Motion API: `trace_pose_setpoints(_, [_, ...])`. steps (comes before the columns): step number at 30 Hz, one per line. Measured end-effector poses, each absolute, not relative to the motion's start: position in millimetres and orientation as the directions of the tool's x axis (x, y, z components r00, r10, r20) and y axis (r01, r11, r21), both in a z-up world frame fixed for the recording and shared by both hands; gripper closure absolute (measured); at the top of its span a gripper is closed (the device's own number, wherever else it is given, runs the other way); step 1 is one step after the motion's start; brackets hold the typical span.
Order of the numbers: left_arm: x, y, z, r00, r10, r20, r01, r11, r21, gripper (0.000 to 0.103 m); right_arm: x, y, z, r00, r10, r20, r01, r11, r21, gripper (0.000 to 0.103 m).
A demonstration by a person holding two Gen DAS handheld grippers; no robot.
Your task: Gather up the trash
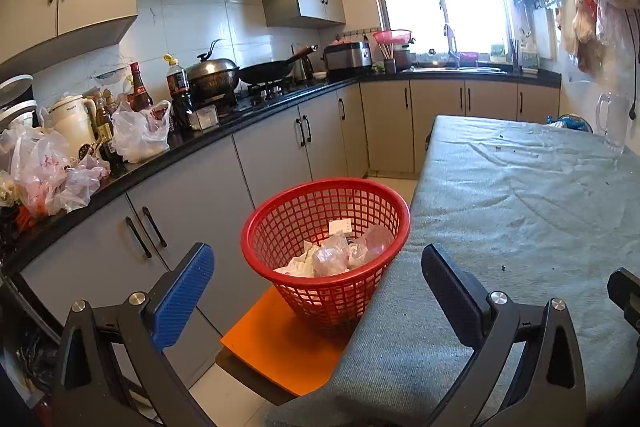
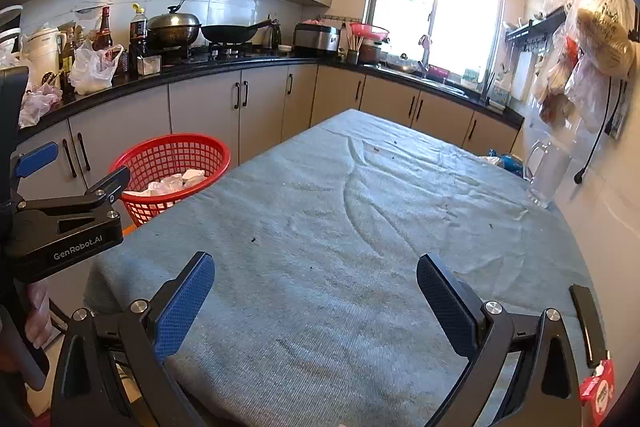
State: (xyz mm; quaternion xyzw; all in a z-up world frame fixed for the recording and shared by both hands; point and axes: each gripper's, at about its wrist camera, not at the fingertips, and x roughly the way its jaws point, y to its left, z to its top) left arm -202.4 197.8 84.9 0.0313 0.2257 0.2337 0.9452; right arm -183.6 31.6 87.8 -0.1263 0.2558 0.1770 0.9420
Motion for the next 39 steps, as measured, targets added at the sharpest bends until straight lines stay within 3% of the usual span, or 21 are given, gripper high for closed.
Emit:
trace_pose_setpoints(11, [-213, 200, 90, 0.8, 0.451, -0.395, -0.433, 0.891, 0.14, 0.0, -192, 38, 91, 0.813, 0.256, -0.523, -0.396, 0.902, -0.175, 0.0])
trace_pose_setpoints(39, [-171, 217, 64, 0.752, 0.454, -0.478, -0.441, 0.885, 0.147, 0.0, -149, 54, 61, 0.751, 0.263, -0.606, -0.44, 0.884, -0.161, 0.0])
